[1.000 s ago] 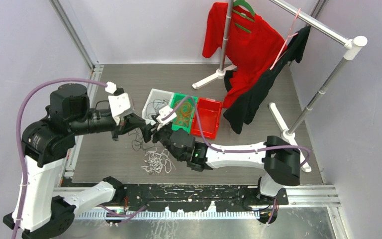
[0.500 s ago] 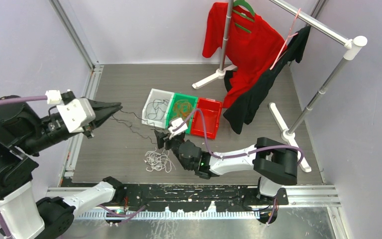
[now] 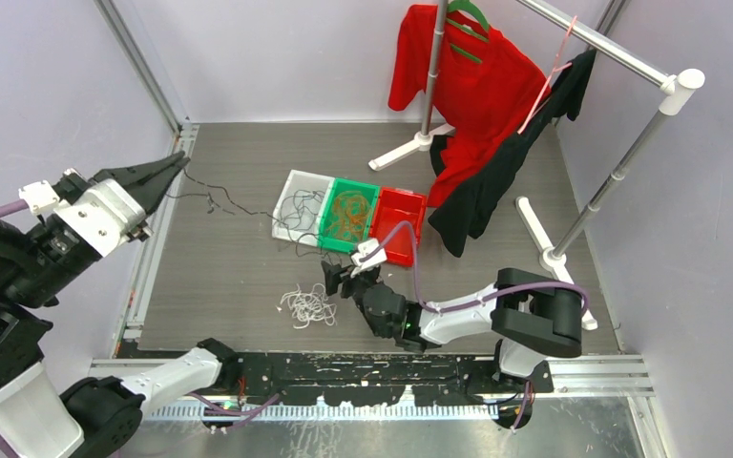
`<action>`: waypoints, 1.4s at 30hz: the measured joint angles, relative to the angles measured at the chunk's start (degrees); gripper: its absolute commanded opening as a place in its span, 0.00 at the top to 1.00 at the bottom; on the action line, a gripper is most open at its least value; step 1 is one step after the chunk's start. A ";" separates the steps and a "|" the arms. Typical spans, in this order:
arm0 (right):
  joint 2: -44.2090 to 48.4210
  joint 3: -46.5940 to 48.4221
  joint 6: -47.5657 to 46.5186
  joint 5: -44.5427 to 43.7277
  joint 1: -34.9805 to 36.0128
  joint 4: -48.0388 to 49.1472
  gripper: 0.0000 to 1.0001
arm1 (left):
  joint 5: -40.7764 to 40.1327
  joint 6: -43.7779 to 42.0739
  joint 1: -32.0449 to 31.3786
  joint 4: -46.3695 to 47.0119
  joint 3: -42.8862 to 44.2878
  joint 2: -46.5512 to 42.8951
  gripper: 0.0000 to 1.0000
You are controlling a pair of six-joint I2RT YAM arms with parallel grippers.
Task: Untangle the cables
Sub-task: Untie the cable.
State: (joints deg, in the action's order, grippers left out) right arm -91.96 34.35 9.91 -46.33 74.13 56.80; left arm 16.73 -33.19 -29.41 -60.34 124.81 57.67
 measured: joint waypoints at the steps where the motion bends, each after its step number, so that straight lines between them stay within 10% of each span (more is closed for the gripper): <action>1: 0.24 -0.42 0.42 -0.15 0.00 0.02 0.30 | -1.01 -0.39 0.00 1.01 -0.02 -0.02 1.00; 4: 1.31 -1.60 1.64 -0.59 0.00 0.39 0.35 | -4.74 -1.86 0.00 5.27 -1.53 -0.31 1.00; 12: 2.93 -6.25 7.23 -1.68 0.00 1.92 0.86 | -15.56 -5.01 0.00 18.99 -6.10 -0.52 1.00; 33: 4.39 -12.02 17.05 -0.92 0.96 2.25 0.77 | -32.30 -12.48 0.00 56.11 -4.81 3.63 1.00; 42: 6.84 -14.80 17.90 0.61 1.62 0.83 0.34 | -32.87 -11.82 0.00 57.68 -1.03 5.99 1.00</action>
State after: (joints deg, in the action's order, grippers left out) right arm -85.12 19.55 27.81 -45.71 75.75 57.63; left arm -16.14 -45.01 -29.41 -2.66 123.79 63.66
